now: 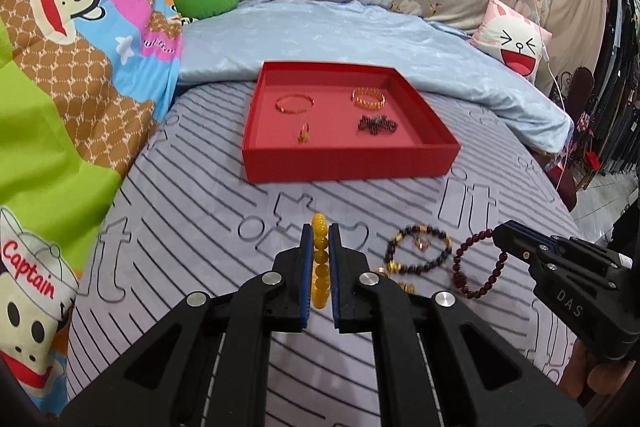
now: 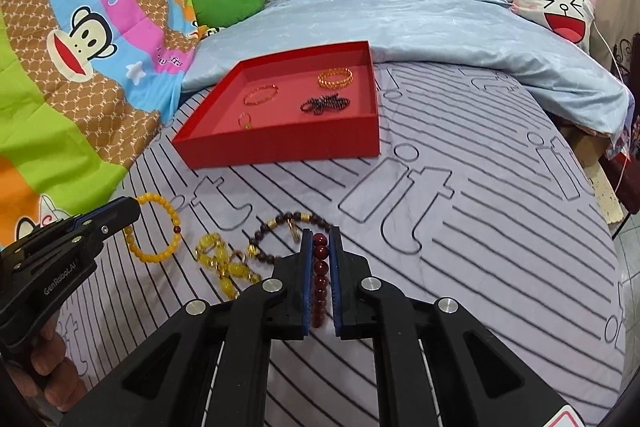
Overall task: Organize jewelry
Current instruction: 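Grasp the yellow bead bracelet with the left tool while the right tool grasps the dark red bead bracelet, then carry both bracelets into the red tray and open both tools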
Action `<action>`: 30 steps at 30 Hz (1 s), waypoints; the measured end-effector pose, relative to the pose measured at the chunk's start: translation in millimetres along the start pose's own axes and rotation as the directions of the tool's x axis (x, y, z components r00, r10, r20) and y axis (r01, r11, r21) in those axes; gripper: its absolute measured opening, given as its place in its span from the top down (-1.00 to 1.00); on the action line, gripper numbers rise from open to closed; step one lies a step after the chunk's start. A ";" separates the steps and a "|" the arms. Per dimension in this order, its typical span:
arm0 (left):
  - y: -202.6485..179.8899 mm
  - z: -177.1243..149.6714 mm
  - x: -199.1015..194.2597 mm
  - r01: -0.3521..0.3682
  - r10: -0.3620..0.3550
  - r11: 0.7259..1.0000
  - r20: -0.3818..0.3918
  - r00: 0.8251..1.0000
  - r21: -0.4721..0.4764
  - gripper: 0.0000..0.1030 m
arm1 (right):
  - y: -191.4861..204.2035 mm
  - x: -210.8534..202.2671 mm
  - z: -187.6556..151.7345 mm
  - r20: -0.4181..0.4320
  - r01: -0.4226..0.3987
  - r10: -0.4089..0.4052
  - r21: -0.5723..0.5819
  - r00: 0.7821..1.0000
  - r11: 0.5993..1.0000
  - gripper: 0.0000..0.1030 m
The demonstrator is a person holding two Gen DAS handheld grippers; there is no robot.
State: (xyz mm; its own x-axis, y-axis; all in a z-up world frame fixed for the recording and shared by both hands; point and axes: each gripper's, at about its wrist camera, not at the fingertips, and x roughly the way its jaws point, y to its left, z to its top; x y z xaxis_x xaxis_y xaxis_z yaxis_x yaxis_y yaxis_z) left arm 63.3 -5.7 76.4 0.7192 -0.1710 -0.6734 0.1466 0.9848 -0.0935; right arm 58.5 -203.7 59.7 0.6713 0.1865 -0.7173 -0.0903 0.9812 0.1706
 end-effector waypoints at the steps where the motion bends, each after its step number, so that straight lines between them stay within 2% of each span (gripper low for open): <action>1: 0.2 4.4 0.2 0.000 0.000 1.000 0.007 1.000 0.003 0.86 | -0.9 0.8 5.8 0.003 -0.004 0.004 -0.001 1.000 1.000 0.85; 12: 7.6 82.3 24.7 0.028 -0.030 0.999 0.084 0.996 0.021 0.86 | 2.7 16.0 98.0 0.058 -0.052 0.054 -0.045 0.997 0.998 0.85; 17: 12.4 104.6 54.6 0.043 -0.043 0.999 0.070 0.997 0.007 0.86 | 10.0 43.2 129.0 0.056 -0.045 0.048 -0.066 0.997 0.997 0.85; 20: 19.0 108.3 77.2 0.052 -0.052 0.999 0.038 0.998 -0.014 0.86 | 12.2 64.0 135.9 0.031 -0.060 0.062 -0.062 0.998 0.996 0.85; 26: 24.3 103.6 114.7 0.054 -0.054 0.998 -0.022 0.998 -0.021 0.86 | 10.3 109.2 131.2 -0.046 -0.041 0.038 -0.070 0.998 0.997 0.85; 30: 25.8 99.8 129.5 0.045 -0.046 0.999 -0.044 0.998 -0.017 0.86 | 5.2 124.6 126.7 -0.071 -0.022 0.017 -0.066 0.997 0.998 0.85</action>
State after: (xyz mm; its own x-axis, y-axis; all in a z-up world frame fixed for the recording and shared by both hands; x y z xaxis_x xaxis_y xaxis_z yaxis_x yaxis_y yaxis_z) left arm 227.9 -5.5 60.0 0.6811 -0.2143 -0.7001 0.1673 0.9765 -0.1362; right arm 234.9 -181.7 56.7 0.6156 0.2060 -0.7606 -0.1533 0.9781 0.1408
